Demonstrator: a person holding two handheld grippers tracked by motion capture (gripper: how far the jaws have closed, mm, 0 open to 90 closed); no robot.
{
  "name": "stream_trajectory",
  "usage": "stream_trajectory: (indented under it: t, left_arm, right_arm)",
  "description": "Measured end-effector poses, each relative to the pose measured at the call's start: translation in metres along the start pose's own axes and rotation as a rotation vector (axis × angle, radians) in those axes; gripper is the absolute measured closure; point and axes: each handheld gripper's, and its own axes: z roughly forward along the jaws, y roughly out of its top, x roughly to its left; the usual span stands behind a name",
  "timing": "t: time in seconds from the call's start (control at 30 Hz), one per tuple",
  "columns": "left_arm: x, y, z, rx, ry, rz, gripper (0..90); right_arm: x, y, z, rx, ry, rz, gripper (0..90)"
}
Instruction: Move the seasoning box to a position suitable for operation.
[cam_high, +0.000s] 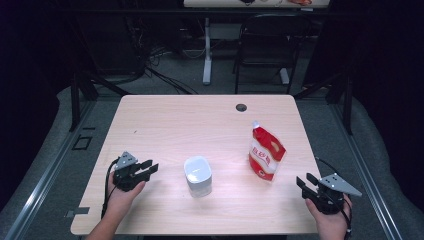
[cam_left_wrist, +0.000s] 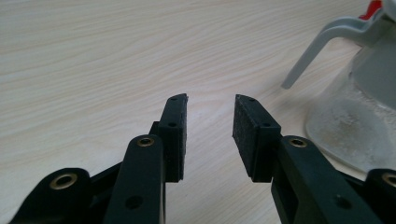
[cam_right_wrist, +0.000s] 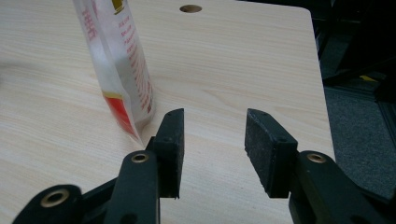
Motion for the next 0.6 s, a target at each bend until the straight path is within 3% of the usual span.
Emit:
stream_trajectory:
  t: [0.1,0.13,0.27,0.37,0.47,0.6]
  left_arm:
    - [-0.004,0.002,0.004,-0.001,-0.007,0.013,63.0]
    - [-0.007,0.005,0.007,-0.007,-0.047,0.013,66.2]
    - [-0.013,0.01,0.011,-0.009,-0.081,0.029,70.3]
    - [-0.021,0.013,0.018,0.006,-0.073,0.065,70.5]
    - [-0.028,0.017,0.024,0.025,-0.091,0.096,74.5]
    - [-0.032,0.021,0.03,0.028,-0.1,0.109,81.1]
  right_arm:
    - [0.0,0.0,-0.001,0.0,-0.001,0.002,57.8]
    - [0.001,0.001,0.0,-0.002,0.001,0.002,57.7]
    - [0.003,0.001,0.001,0.002,0.005,-0.013,57.3]
    - [0.004,0.002,0.002,-0.008,0.012,-0.01,57.3]
    - [0.004,0.003,0.004,-0.006,0.016,-0.005,57.2]
    - [0.006,0.004,0.008,0.002,0.028,-0.016,57.0]
